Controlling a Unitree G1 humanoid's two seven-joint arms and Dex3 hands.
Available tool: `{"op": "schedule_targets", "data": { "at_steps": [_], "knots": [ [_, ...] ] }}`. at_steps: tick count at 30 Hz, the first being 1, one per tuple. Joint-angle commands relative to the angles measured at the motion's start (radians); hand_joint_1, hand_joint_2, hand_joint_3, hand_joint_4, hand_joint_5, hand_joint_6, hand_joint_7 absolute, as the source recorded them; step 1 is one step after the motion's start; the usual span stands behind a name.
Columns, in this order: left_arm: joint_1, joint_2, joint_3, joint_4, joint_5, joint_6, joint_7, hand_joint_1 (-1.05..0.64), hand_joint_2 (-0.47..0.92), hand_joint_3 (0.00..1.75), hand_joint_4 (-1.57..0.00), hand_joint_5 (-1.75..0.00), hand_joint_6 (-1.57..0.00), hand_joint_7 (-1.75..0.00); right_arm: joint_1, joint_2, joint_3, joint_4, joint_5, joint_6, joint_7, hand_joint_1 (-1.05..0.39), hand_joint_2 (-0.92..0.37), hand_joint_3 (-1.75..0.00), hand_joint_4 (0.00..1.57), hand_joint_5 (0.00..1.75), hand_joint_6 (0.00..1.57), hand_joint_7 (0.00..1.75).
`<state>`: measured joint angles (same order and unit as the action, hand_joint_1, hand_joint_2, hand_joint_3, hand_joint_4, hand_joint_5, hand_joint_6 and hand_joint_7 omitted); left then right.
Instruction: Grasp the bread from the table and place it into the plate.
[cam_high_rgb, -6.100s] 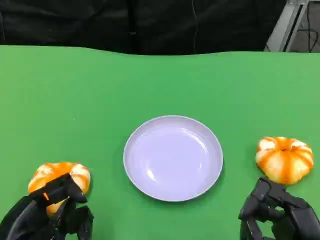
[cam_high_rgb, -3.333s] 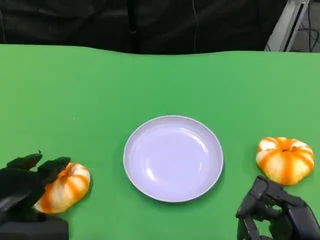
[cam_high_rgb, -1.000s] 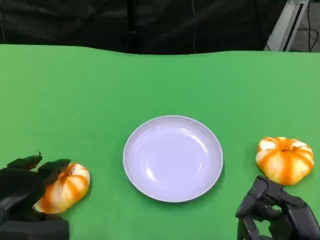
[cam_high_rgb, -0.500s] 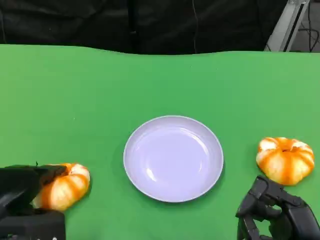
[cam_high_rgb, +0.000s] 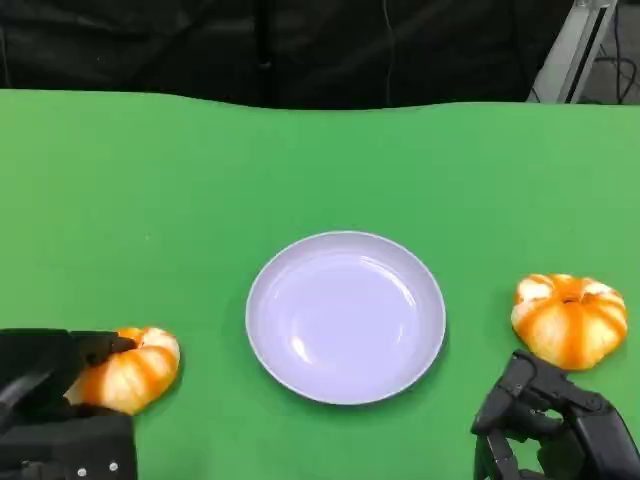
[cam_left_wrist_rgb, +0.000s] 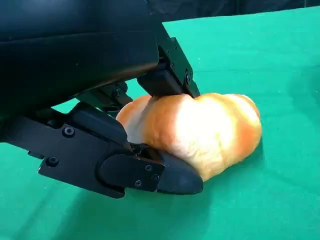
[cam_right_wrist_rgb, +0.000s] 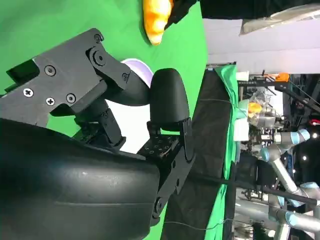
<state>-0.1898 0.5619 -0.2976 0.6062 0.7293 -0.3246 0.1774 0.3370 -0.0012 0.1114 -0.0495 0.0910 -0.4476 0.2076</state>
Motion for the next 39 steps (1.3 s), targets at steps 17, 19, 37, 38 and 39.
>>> {"op": "schedule_targets", "data": {
  "at_steps": [17,19,37,38,39],
  "knots": [
    [0.002,0.017,-0.039,0.01,-0.001,0.023,-0.021,-0.41,0.92,0.23,-0.92,-0.37,-1.05,-0.08,-0.001,-0.003,-0.002,0.001,0.002,-0.004,-0.004,-0.17,-0.6,-1.11,0.8,1.75,0.75,1.54],
    [0.002,0.017,-0.039,0.013,-0.002,0.021,-0.018,-0.41,0.92,0.22,-0.92,-0.38,-1.05,-0.08,-0.001,-0.002,-0.001,-0.002,0.0,0.0,-0.006,-0.17,-0.6,-1.11,0.8,1.75,0.75,1.54],
    [-0.011,-0.005,-0.021,0.067,-0.065,-0.047,0.032,-0.14,0.92,0.15,-0.67,-1.24,-0.96,-0.57,-0.005,-0.006,-0.004,0.01,0.005,-0.016,0.003,-0.16,-0.61,-1.11,0.81,1.75,0.74,1.54],
    [-0.013,-0.004,-0.024,0.072,-0.067,-0.05,0.034,-0.14,0.92,0.14,-0.65,-1.28,-0.92,-0.66,-0.005,-0.006,-0.004,0.01,0.005,-0.016,0.003,-0.16,-0.61,-1.11,0.81,1.75,0.74,1.54],
    [-0.015,-0.008,-0.021,0.079,-0.069,-0.059,0.059,-0.13,0.92,0.13,-0.64,-1.31,-0.9,-0.71,-0.004,-0.004,-0.004,0.008,0.004,-0.013,0.0,-0.16,-0.62,-1.11,0.81,1.75,0.74,1.54]
  ]
}}
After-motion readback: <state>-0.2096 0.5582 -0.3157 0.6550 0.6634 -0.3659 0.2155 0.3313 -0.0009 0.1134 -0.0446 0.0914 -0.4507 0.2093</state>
